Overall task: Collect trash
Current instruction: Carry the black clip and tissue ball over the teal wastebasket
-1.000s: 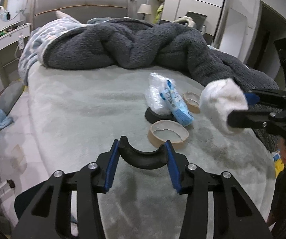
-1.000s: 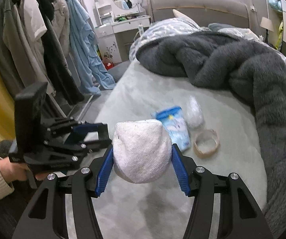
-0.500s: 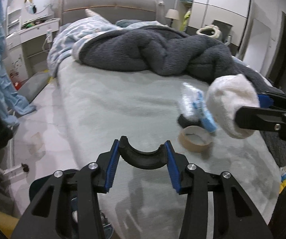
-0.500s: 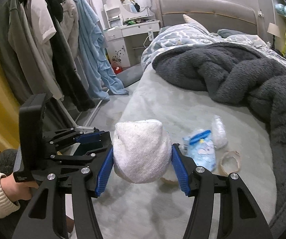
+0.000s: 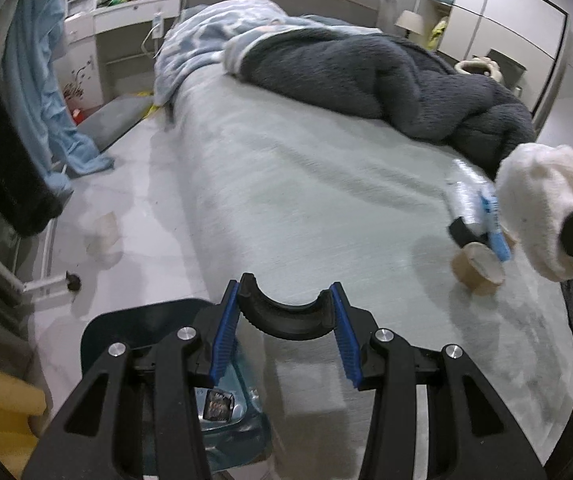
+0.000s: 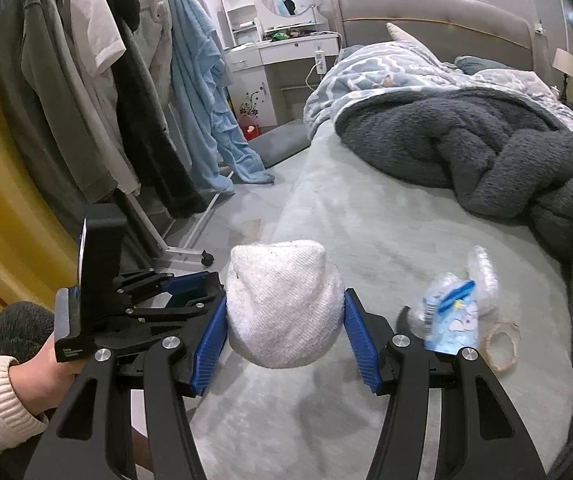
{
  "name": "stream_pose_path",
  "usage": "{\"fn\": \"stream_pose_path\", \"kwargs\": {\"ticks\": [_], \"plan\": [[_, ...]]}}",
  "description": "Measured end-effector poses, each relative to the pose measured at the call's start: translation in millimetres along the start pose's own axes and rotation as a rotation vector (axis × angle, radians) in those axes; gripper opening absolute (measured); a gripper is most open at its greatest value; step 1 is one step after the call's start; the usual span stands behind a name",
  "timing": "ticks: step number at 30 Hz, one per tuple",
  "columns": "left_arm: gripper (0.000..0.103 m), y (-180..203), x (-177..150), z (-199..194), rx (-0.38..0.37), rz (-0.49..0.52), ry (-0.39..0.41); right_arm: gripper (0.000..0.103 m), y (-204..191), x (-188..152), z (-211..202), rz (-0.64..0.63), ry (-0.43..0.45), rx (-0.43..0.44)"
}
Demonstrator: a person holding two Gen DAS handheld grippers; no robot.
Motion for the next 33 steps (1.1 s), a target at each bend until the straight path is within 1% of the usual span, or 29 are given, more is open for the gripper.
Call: {"fn": "stream_pose_path", "kwargs": {"ticks": [10,16,27,33], "plan": [[0.048,-44,-25,10,0.034,-0.082,-0.087,0.058,-34,3,27,-0.035,-0.039,0.016],[0.048,-62,-43,16,0.041,-0.108,-0.146,0.058,-51,1,48,-0.049,-0.069,0.023],[0.048,-90,-93,33,0.038,-0.141,-0.312,0.058,-74,-14,97,-0.044,-0.153,0.043],[0.049,-105,-113,39,0.034,-0.167,-0.380,0.058,-89,-24,122,-0.048,-0.203,0.048]]}}
Point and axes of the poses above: each gripper's, at about its wrist camera, not at the fingertips, and z roughly the way its jaws point, y to its right, x to its top, the point moved 9 cm from there along z, roughly the way its jaws point, and after that the axes turned 9 degrees about z, right-handed, at the moved point
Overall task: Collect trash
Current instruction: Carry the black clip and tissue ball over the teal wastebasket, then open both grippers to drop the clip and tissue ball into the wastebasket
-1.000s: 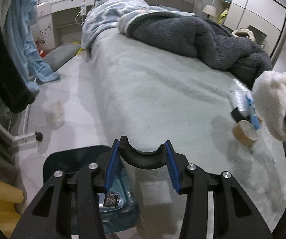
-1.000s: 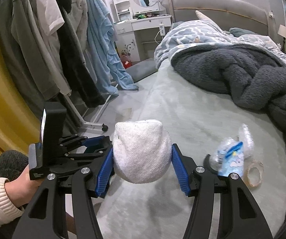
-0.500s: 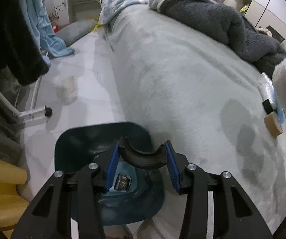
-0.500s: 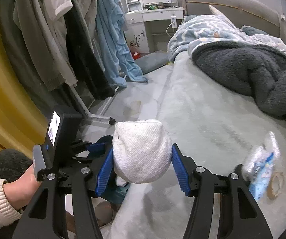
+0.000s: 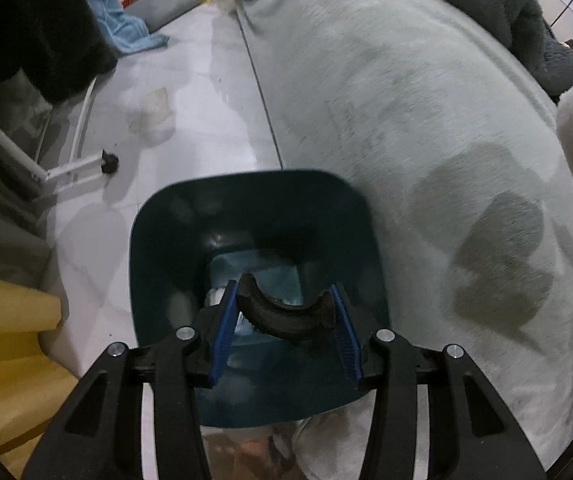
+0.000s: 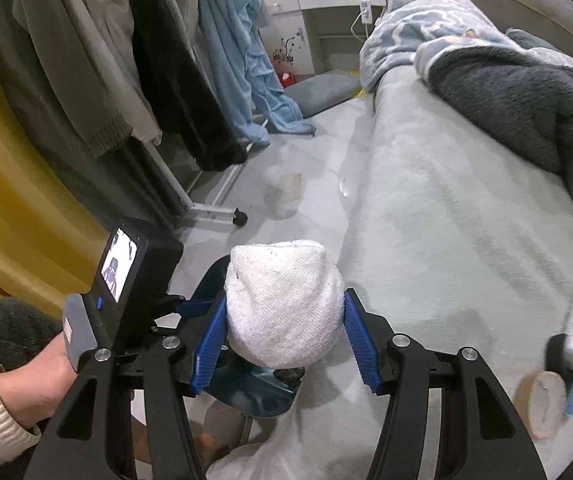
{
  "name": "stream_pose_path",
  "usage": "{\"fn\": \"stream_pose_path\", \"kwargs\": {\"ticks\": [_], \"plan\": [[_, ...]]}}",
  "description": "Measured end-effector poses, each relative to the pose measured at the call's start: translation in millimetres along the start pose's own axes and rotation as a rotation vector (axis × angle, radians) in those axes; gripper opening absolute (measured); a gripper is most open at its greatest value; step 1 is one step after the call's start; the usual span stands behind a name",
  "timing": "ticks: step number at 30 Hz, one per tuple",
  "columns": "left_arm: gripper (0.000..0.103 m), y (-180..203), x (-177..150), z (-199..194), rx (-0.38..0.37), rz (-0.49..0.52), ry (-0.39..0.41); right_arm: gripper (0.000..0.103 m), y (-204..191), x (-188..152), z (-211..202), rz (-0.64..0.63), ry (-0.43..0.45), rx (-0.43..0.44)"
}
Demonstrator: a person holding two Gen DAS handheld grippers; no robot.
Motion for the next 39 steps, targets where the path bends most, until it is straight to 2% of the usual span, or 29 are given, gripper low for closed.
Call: {"fn": "stream_pose_path", "kwargs": {"ticks": [12,15,20,24,29,31,34,39], "plan": [[0.053,-32,-23,1,-0.025,-0.049,-0.076,0.058,-23,-18,52,-0.019,-0.109,-0.001],[0.060,-40,-25,-3,-0.025,-0.051,-0.067,0.058,-26,-20,62,-0.023,-0.133,-0.009],[0.074,-52,-20,-19,-0.013,-0.044,-0.008,0.058,-31,-31,80,-0.042,-0.179,-0.023],[0.084,-60,-12,-43,0.021,-0.039,0.087,0.058,-32,-40,95,-0.047,-0.213,-0.040],[0.090,-59,1,-68,0.048,-0.005,0.201,0.058,-28,-47,109,-0.033,-0.248,-0.062],[0.094,-61,6,-81,0.087,0.015,0.259,0.058,-28,-49,114,-0.024,-0.258,-0.067],[0.095,-63,13,-97,0.094,0.016,0.325,0.058,-29,-53,121,-0.023,-0.271,-0.080],[0.095,-58,18,-115,0.097,0.045,0.374,0.059,-36,-61,130,-0.032,-0.294,-0.086]]}}
Point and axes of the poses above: each gripper's, at about its wrist camera, not at the fingertips, and z roughly the way its jaws point, y to its right, x to its top, the point moved 9 cm from there along z, roughly the way its jaws point, and after that the axes turned 9 degrees about z, right-handed, at the moved point
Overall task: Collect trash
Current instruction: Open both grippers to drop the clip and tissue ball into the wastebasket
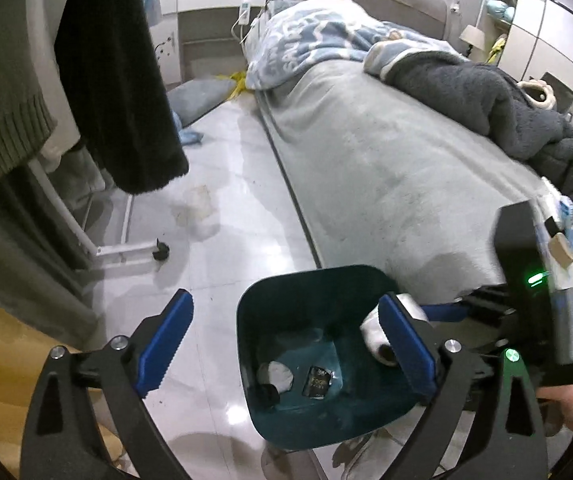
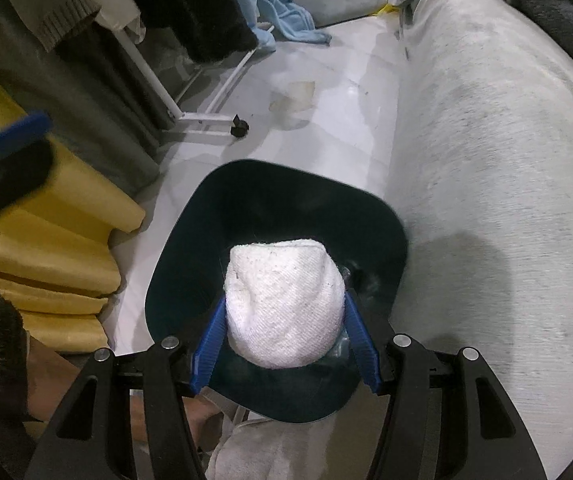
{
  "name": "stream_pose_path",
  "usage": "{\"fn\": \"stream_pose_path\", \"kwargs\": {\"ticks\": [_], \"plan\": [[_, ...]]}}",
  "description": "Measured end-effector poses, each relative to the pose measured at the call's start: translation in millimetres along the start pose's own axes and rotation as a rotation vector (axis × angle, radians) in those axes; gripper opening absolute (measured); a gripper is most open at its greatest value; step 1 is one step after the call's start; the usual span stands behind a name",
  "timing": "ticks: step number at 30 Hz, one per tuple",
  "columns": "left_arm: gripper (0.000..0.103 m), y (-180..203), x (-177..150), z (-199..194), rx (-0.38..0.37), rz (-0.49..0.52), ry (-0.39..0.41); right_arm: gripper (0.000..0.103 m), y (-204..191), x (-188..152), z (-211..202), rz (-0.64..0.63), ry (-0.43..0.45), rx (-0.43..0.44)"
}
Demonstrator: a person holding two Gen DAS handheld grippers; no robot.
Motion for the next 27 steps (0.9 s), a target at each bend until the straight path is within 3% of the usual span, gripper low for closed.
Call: {"fn": "stream_pose_path", "kwargs": {"ticks": [7,19,27], "plan": [[0.096,5,30,-37,0.035,0.021,0.141,0.060,-8,-12,24,-0.021,-0.045,-0.018],[0.099,15,54,-73,0.043,0.042,0.288,0.089,-13,-18,33,-0.032,-0.055,-0.033],[0.100,25,70,-100,0.058,0.051,0.367,0.100,-23,-8,1,-0.035,0.024,0.007]]}}
Point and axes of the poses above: each gripper's, at about its wrist camera, not at the fingertips, and z roughly the way its jaws point, y to its right, x to its top, the point moved 9 cm from there along z, roughly the way its jaws point, and after that the axes turned 9 degrees about z, right-handed, at the moved point
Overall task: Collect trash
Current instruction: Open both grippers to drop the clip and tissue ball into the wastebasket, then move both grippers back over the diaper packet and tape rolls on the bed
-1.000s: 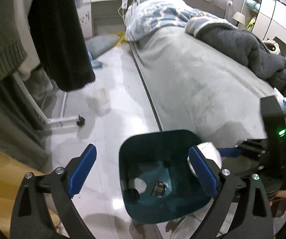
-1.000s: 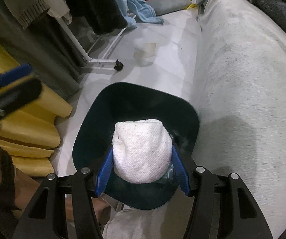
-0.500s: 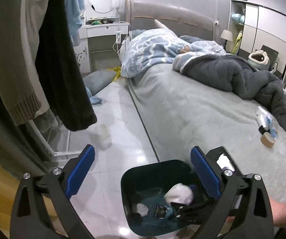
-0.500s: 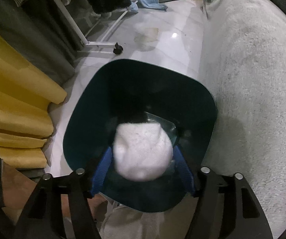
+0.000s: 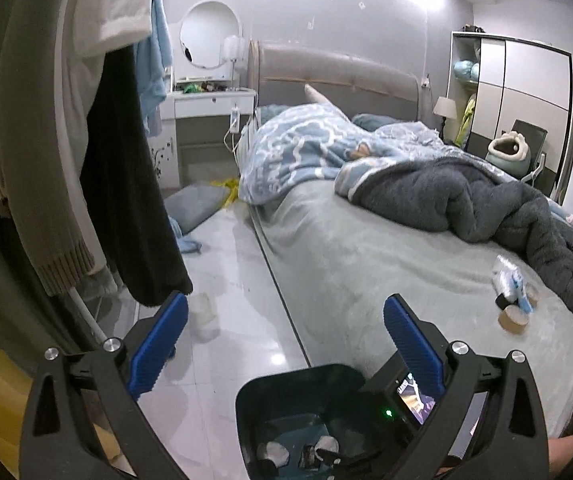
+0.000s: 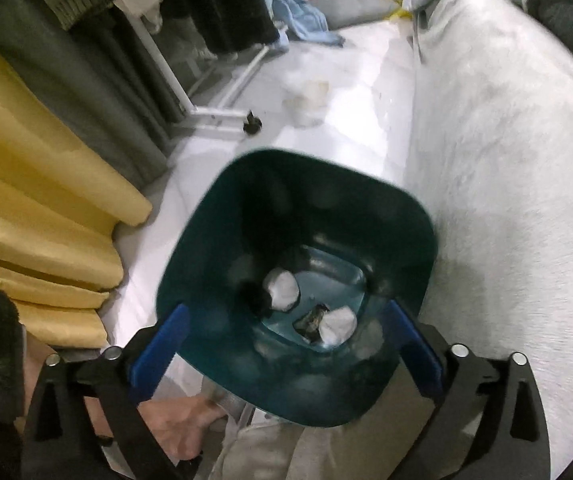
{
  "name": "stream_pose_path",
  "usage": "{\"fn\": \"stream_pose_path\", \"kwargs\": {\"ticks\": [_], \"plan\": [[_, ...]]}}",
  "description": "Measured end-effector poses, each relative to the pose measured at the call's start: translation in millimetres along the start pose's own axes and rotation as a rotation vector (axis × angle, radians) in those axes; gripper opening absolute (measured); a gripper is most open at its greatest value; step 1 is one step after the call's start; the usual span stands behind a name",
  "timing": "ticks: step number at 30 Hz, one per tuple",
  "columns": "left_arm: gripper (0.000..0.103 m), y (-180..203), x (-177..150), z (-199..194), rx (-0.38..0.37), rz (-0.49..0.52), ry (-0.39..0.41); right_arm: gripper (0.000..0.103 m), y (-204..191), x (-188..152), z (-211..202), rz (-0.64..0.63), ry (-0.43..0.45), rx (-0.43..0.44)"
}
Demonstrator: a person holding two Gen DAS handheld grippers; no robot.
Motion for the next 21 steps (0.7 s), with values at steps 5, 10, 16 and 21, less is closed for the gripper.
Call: {"fn": "stream_pose_path", "kwargs": {"ticks": [5,10,16,21], "plan": [[0.100,7,11,-6,-0.001,0.002,0.026,0.100,5,15,-39,-0.001,0.104,-0.011],[0.100,18,17,-6,-0.030,-0.012,0.033,0.100,25,25,-78,0.005,0.209,-0.039],[0.100,37,32,-10,-0.042,-0.005,0.063,0.100,55,29,-130,0.013,0.326,-0.062],[0.100,55,41,-8,-0.067,-0.002,0.068,0.100,78,24,-157,0.029,0.374,-0.075]]}}
Point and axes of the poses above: each gripper's, at about its wrist camera, not at the fingertips, and z roughly the way its jaws point, y to its right, x to its top, the point moved 9 cm from there along z, roughly the way its jaws point, and after that the axes turned 9 degrees about z, right-handed, at the moved point
